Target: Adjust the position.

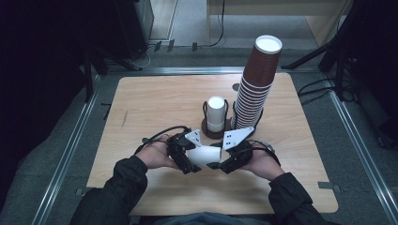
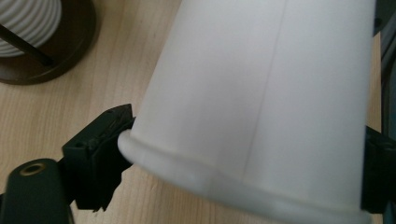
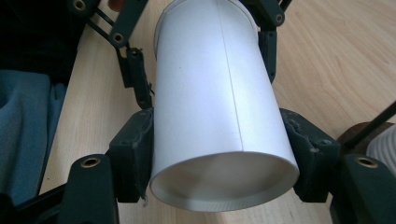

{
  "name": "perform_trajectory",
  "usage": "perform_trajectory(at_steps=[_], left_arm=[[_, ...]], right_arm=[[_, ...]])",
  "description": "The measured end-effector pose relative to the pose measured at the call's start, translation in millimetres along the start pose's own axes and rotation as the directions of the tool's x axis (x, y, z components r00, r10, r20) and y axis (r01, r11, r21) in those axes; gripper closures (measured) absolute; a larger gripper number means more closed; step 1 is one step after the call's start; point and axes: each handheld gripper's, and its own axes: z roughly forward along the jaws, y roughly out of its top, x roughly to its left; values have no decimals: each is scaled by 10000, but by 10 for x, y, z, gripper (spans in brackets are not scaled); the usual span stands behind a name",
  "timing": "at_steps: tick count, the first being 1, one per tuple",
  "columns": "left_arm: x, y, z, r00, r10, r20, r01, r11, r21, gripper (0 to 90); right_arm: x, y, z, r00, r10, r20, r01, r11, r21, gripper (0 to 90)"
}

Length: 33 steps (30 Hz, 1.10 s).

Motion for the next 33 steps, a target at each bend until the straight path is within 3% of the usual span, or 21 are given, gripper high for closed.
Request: perform_trajectory(at_steps=[3,8,11,17,29,33], left_arm=[[16,-13,-31,9998,-166,-80,164,9996,-229,20],[41,-40,-108,9989,-455,54,458,9959,-778,16],[54,-49,-153,9987,-485,152,500,9909,-1247,16],[78,-74,-228,9960,-701,550,802,9741,-2116,17],[77,-77,-245,9927,-803,901,1022,9563,-2740,33],[77,-72,-265,9919,-754,1023,1037,9456,-3084,71]], right_arm=[[-18,-10,-37,9999,109,57,-108,9998,-152,340],[-49,-21,-95,9997,199,110,-194,9988,-459,340],[-63,-29,-116,9996,238,145,-229,9977,-642,339],[-82,-40,-157,9992,409,36,-403,9941,-1003,339],[-97,-50,-212,9977,521,-442,-592,9821,-1788,338],[-94,-49,-199,9969,541,-579,-637,9814,-1810,338]])
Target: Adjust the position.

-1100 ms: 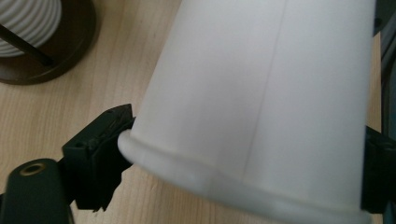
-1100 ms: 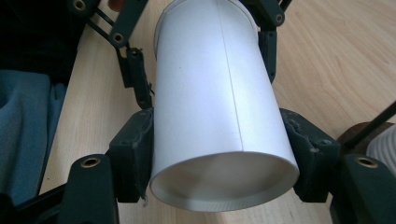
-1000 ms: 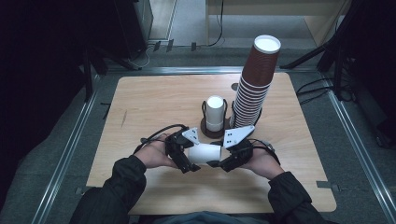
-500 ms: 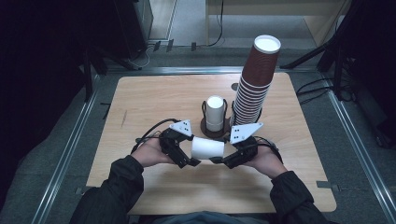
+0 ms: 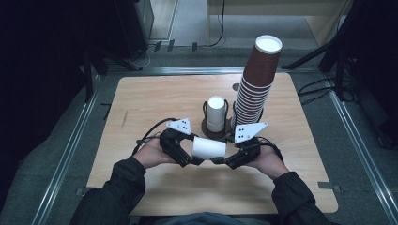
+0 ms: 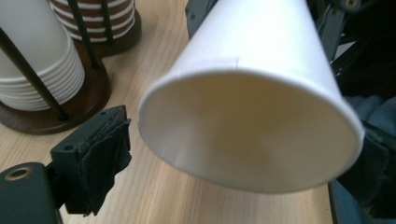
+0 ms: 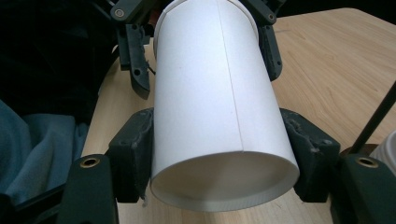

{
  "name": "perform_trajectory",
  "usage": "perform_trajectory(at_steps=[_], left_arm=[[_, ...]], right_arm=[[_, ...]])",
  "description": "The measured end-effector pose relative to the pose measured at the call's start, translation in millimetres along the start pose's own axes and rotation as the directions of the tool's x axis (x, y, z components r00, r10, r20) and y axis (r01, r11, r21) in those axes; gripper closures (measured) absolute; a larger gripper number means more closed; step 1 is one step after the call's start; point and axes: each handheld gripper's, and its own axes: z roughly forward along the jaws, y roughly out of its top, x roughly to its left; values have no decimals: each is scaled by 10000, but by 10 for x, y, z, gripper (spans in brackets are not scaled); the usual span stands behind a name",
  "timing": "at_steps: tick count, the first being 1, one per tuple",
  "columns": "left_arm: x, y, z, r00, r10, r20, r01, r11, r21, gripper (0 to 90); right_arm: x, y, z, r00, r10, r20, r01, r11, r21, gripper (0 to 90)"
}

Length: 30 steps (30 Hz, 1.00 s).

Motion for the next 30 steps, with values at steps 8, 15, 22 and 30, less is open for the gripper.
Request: perform_trajectory(at_steps=[8,15,22,30], left_arm=[[-6,4,-22,9992,52,389,-34,9988,-481,181],[1,6,-41,9985,67,548,-42,9989,-472,226],[3,8,-68,9972,75,738,-29,9980,-626,259],[7,7,-79,9972,78,744,-35,9983,-580,276]], right_arm=[[2,5,33,9997,173,-193,-174,9998,-39,338],[-7,3,22,9992,283,-286,-285,9996,-39,343],[-13,6,10,9990,364,-265,-367,9992,-139,318],[-16,4,15,9990,400,-183,-401,9992,-74,302]])
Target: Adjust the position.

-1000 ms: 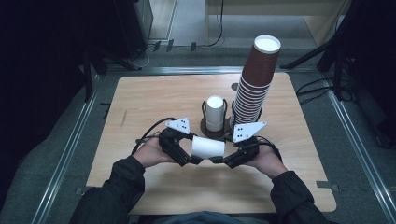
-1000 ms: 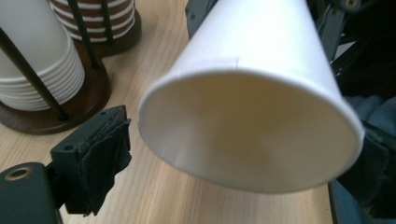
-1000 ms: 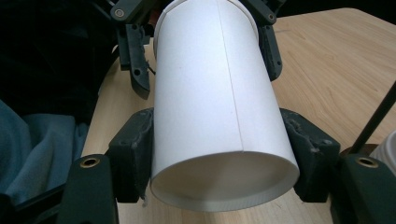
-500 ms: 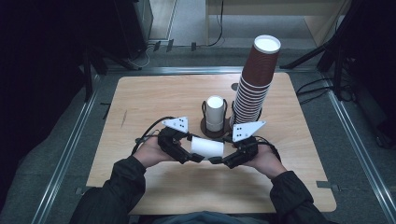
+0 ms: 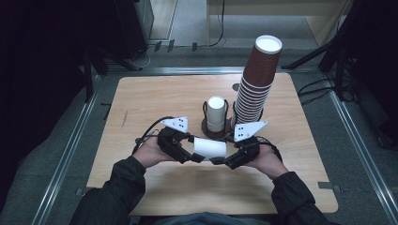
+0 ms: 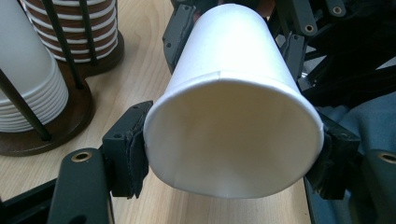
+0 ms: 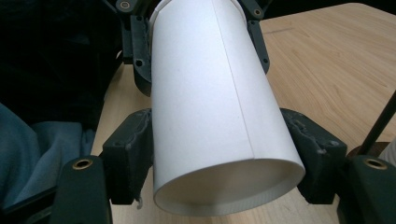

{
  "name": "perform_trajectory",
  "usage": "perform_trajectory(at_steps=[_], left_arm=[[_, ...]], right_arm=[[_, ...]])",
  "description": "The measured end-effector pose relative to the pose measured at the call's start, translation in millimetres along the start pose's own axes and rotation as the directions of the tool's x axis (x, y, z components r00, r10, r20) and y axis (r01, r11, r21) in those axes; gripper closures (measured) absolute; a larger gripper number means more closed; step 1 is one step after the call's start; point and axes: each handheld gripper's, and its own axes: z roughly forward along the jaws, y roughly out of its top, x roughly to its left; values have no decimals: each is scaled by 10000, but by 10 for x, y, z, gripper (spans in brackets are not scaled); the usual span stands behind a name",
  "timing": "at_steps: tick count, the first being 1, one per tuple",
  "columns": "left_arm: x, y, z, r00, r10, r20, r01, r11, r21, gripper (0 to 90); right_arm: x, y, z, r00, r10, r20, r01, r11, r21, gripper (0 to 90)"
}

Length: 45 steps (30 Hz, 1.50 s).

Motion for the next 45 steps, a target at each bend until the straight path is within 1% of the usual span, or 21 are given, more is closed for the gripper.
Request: perform_trajectory(at_steps=[2,6,8,13,16,17,18,20,21,22,24,25,26,28,29,30,33,36,40,44,45], left_arm=[[12,-4,-16,10000,-15,-67,15,10000,-17,277],[27,-12,-70,9996,-142,-262,139,9999,-101,277],[33,-13,-81,9986,-164,-500,168,9998,84,278],[22,15,-75,9964,44,-848,17,9975,712,277],[19,29,-59,9938,278,-1075,-147,9926,1201,277],[16,32,-50,9937,285,-1084,-142,9913,1309,277],[16,36,-43,9930,381,-1119,-217,9893,1442,277],[11,41,-22,9925,395,-1158,-200,9860,1654,277],[16,43,-13,9929,423,-1115,-221,9841,1760,277],[15,43,3,9923,371,-1185,-145,9824,1862,277],[25,41,33,9906,391,-1311,-98,9760,2175,274],[34,34,55,9912,287,-1295,8,9749,2225,272],[40,31,69,9906,270,-1343,57,9713,2376,271],[54,28,97,9914,213,-1292,129,9661,2577,271],[54,28,111,9922,175,-1238,157,9650,2619,271],[52,30,125,9933,111,-1147,197,9644,2638,271],[48,44,161,9951,151,-980,130,9601,2794,271],[45,64,187,9959,166,-887,95,9582,2860,271],[29,84,212,9962,168,-853,85,9576,2881,271],[4,99,245,9972,234,-709,-12,9542,2990,270],[-3,101,254,9974,239,-687,-21,9537,3008,270]], right_arm=[[-1,-1,-2,9999,31,119,-32,10000,33,289],[-16,-7,-17,9990,202,393,-212,9995,234,233],[-22,-8,-17,9985,331,441,-348,9987,385,219],[-24,-37,37,9974,159,699,-229,9947,1005,203],[-19,-48,61,9970,74,771,-171,9919,1258,203],[-16,-51,68,9967,49,808,-155,9912,1318,203],[-14,-54,72,9965,59,828,-175,9901,1393,203],[-19,-59,80,9961,-14,885,-114,9895,1443,203],[-19,-60,84,9959,-22,899,-110,9891,1467,204],[-14,-62,86,9960,23,899,-161,9880,1536,205],[-20,-67,99,9956,-112,932,-39,9870,1606,205],[-13,-71,106,9954,-70,955,-94,9853,1704,206],[-12,-78,113,9951,-108,983,-73,9834,1815,206],[-13,-93,129,9947,-248,1002,42,9796,2008,206],[-12,-97,135,9944,-291,1020,71,9777,2097,206],[-13,-100,140,9944,-316,1012,97,9778,2095,206],[-12,-100,149,9946,-323,989,104,9767,2144,211],[-2,-106,167,9950,-357,931,130,9721,2344,220],[13,-106,215,9945,-619,850,394,9689,2441,226],[38,-107,268,9946,-686,776,457,9629,2659,234],[38,-107,280,9941,-791,747,564,9617,2684,238]])
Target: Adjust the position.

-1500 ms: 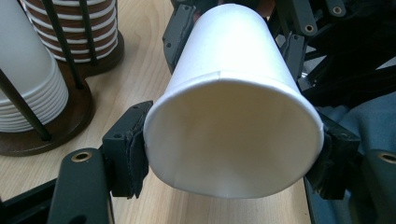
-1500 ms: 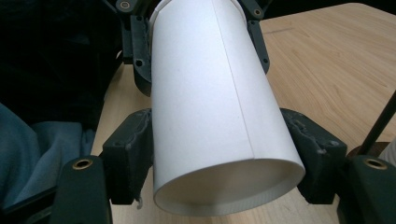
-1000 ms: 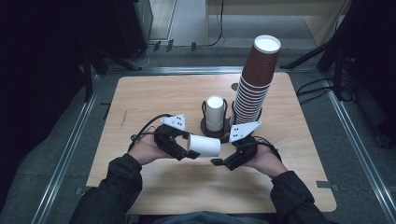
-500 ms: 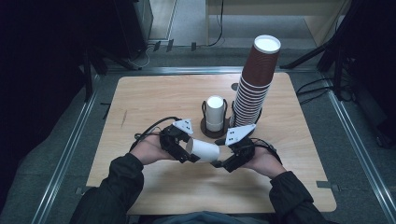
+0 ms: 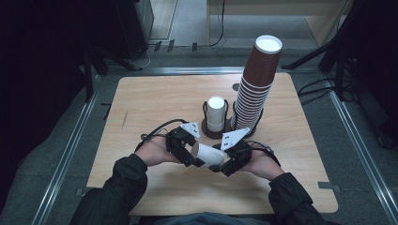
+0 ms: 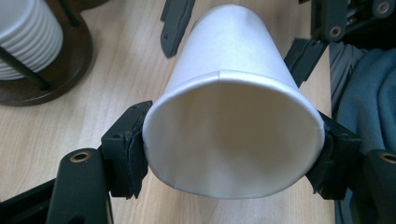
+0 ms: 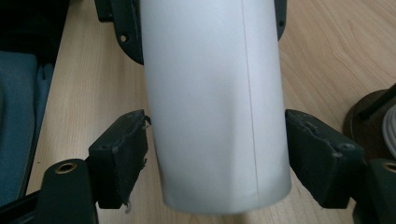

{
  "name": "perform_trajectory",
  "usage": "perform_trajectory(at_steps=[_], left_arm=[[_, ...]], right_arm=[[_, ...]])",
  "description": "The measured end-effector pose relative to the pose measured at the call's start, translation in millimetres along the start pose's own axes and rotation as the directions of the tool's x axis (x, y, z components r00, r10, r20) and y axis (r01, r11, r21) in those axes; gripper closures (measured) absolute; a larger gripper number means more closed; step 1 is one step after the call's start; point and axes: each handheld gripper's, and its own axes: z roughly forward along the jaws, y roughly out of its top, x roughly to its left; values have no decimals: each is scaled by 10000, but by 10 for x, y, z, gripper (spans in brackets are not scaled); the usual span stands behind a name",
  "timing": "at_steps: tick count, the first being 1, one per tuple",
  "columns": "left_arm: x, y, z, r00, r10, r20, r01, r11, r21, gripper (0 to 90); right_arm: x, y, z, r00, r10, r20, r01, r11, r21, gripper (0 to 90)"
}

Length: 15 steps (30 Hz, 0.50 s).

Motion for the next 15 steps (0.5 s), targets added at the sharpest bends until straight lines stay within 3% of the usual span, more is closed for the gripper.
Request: perform_trajectory(at_steps=[7,15], left_arm=[[-25,15,40,9999,142,63,-143,9998,138,266],[-30,-4,36,9997,233,79,-233,9997,55,227]], right_arm=[[43,15,42,9995,-302,-69,303,9992,254,326],[66,20,38,9985,-536,-109,539,9981,283,341]])
